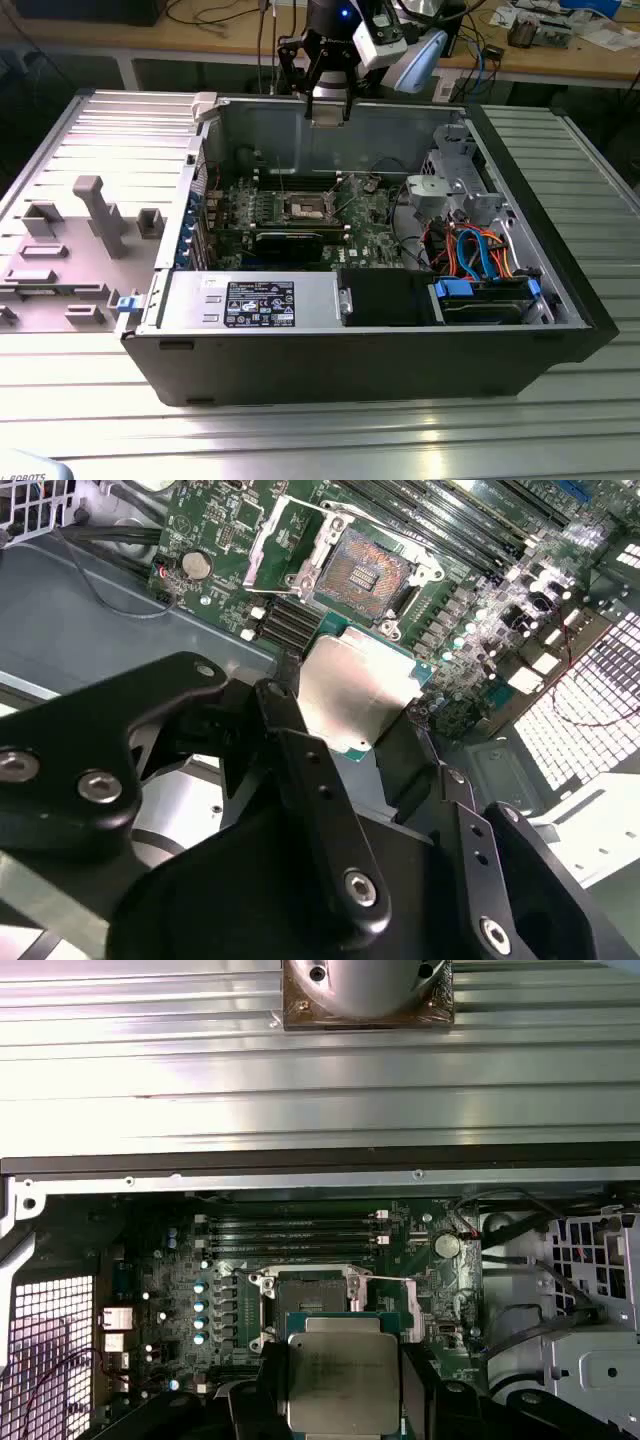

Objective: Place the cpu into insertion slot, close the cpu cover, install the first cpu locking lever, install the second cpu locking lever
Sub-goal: 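Place the cpu into insertion slot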

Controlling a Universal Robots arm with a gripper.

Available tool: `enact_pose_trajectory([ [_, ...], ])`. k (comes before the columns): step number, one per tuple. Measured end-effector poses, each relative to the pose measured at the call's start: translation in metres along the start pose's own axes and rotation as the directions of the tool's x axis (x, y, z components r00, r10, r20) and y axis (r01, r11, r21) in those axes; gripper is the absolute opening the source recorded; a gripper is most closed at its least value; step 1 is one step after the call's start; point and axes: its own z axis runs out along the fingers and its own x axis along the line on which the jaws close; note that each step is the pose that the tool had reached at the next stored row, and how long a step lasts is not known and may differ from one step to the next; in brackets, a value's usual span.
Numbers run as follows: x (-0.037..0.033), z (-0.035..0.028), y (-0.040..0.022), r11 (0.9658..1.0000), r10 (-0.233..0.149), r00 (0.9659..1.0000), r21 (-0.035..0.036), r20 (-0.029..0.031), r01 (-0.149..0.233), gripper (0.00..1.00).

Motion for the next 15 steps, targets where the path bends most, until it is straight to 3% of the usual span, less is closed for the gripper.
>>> enact_pose_trajectory([
  [8, 0.0, 0.0001, -0.0001, 1.0, 0.002, 1.0, 0.0001, 0.0001, -0.002, 0.54],
  [15, -0.0001, 0.0009, -0.0014, 0.9976, 0.069, 0.9976, -0.0006, 0.006, -0.069, 0.54],
])
